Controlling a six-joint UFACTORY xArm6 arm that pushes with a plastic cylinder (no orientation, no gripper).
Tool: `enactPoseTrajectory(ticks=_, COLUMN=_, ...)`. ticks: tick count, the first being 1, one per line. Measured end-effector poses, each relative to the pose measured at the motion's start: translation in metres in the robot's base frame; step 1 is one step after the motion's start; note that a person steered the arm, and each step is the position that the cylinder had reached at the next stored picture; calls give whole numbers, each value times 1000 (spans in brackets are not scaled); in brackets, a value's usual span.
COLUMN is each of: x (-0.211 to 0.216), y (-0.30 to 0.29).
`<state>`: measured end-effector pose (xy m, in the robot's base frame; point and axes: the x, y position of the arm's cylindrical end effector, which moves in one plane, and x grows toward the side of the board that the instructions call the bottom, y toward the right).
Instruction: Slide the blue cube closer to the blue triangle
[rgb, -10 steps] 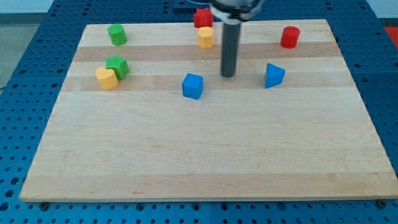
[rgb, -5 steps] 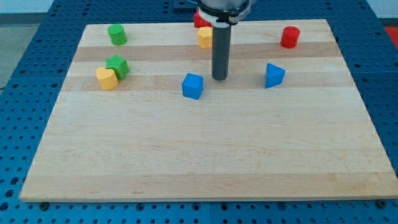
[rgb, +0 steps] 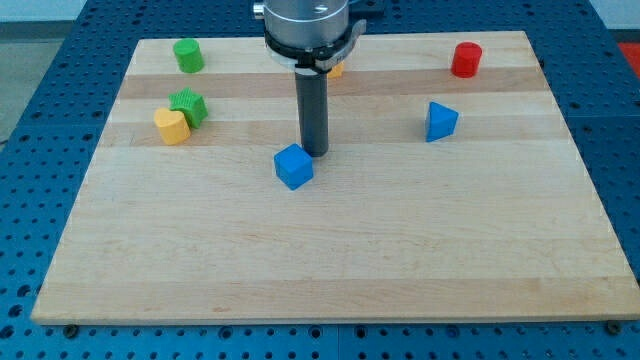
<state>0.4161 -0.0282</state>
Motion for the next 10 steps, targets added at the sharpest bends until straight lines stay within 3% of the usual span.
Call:
enactPoseTrajectory(ticks=1, x=16, y=-21)
enactPoseTrajectory(ticks=2, x=61, y=-12)
enactPoseTrajectory(ticks=4, x=33, y=-49)
enactPoseTrajectory(ticks=5, x=46, y=-58)
enactPoseTrajectory(ticks=6, x=83, y=-98)
enactPoseTrajectory(ticks=7, x=124, y=-74)
enactPoseTrajectory(ticks=8, x=79, y=-33)
enactPoseTrajectory(ticks=10, x=31, y=-48)
